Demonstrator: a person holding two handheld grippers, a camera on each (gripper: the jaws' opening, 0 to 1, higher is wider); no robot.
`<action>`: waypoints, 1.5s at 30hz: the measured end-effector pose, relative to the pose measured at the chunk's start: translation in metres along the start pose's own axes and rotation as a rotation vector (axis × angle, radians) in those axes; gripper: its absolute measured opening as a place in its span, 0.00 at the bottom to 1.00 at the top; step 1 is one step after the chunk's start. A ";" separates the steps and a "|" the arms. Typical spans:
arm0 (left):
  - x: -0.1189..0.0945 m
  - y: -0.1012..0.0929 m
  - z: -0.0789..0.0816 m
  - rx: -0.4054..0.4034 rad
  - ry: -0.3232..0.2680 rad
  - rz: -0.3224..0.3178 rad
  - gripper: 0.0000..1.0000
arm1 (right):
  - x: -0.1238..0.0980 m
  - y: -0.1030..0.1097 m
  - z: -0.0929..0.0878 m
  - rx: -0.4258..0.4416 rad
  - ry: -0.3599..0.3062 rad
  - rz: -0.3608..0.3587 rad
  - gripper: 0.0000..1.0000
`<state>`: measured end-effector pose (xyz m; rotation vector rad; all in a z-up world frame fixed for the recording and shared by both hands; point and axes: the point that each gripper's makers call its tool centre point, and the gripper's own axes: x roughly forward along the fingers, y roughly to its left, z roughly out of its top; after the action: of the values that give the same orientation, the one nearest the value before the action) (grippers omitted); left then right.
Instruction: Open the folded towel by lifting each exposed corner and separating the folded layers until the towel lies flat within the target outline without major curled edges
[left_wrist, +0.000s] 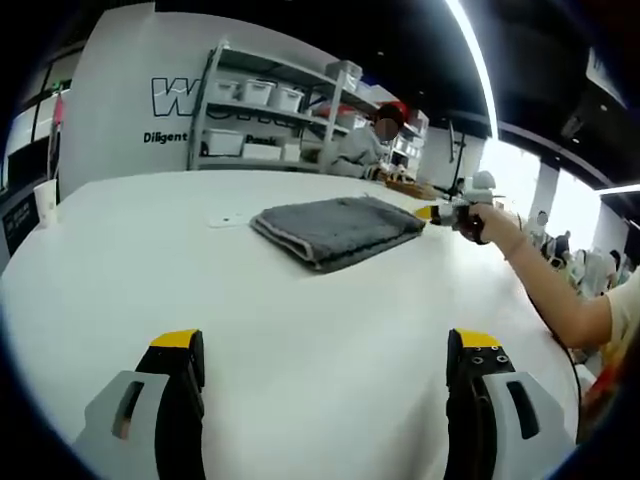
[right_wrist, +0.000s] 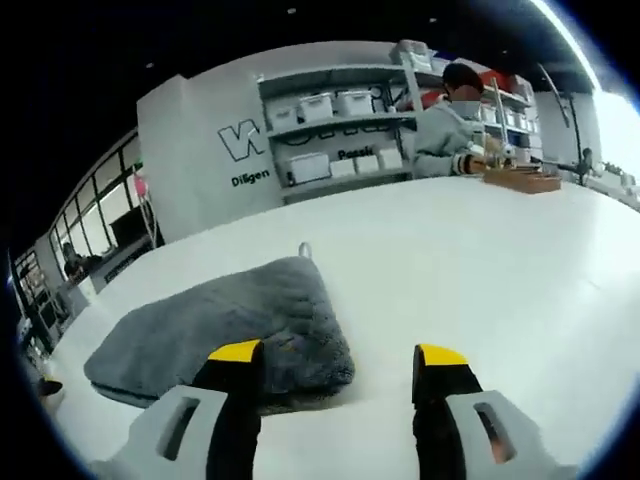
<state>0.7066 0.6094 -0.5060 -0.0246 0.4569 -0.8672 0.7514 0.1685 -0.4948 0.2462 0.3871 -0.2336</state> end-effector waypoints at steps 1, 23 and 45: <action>0.000 0.000 0.000 0.000 0.000 0.000 0.99 | -0.001 0.004 0.002 -0.010 0.002 0.010 0.61; -0.003 -0.002 0.003 -0.003 -0.012 -0.007 0.99 | -0.018 0.069 0.006 -0.258 0.124 0.105 0.99; -0.006 -0.006 0.011 0.011 -0.030 -0.010 0.99 | -0.057 0.135 -0.024 -0.527 0.175 0.298 0.99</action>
<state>0.7039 0.6081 -0.4923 -0.0296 0.4244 -0.8782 0.7281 0.3124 -0.4679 -0.1972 0.5634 0.1871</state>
